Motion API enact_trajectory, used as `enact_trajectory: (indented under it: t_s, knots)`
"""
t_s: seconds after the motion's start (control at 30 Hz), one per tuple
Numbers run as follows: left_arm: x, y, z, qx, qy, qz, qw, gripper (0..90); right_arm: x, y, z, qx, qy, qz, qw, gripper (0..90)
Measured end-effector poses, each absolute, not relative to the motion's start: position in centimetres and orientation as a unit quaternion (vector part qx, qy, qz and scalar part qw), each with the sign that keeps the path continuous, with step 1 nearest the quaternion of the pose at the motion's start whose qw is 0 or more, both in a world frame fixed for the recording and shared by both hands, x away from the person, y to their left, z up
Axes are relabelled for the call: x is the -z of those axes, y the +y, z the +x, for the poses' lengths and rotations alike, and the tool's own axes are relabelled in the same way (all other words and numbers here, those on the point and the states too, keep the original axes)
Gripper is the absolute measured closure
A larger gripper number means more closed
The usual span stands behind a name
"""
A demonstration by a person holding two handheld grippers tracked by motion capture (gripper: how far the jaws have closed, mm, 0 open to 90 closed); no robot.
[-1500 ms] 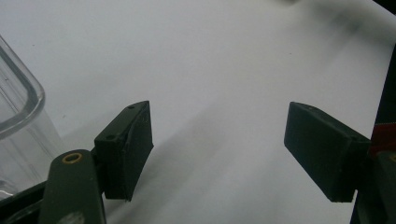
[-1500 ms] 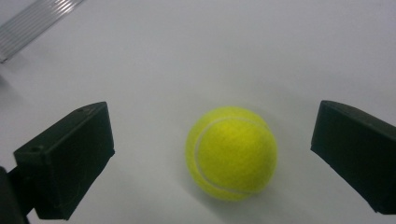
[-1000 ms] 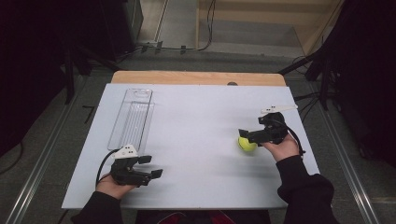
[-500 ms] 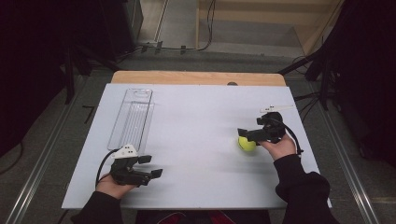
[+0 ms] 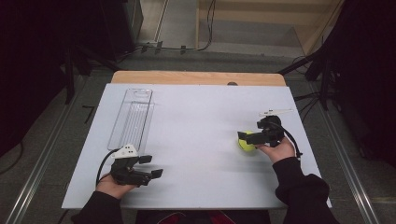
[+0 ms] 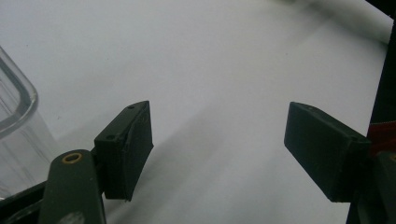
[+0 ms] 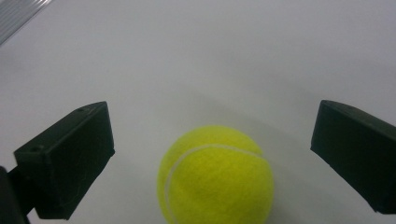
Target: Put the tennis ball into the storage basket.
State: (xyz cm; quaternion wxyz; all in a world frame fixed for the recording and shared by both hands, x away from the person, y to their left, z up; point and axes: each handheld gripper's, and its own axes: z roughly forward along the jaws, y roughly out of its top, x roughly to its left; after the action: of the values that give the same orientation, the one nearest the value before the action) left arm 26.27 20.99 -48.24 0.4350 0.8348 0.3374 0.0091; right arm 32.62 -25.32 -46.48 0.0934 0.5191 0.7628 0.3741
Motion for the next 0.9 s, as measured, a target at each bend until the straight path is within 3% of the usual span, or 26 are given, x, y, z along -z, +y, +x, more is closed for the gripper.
enact_trajectory:
  t_s: [0.9]
  knots:
    - [48.1, 21.0, 26.2, -0.010, 0.337, 0.834, 0.437, 24.1, 49.2, -24.8, 32.0, -0.347, 0.771, 0.528, 0.088, 0.0]
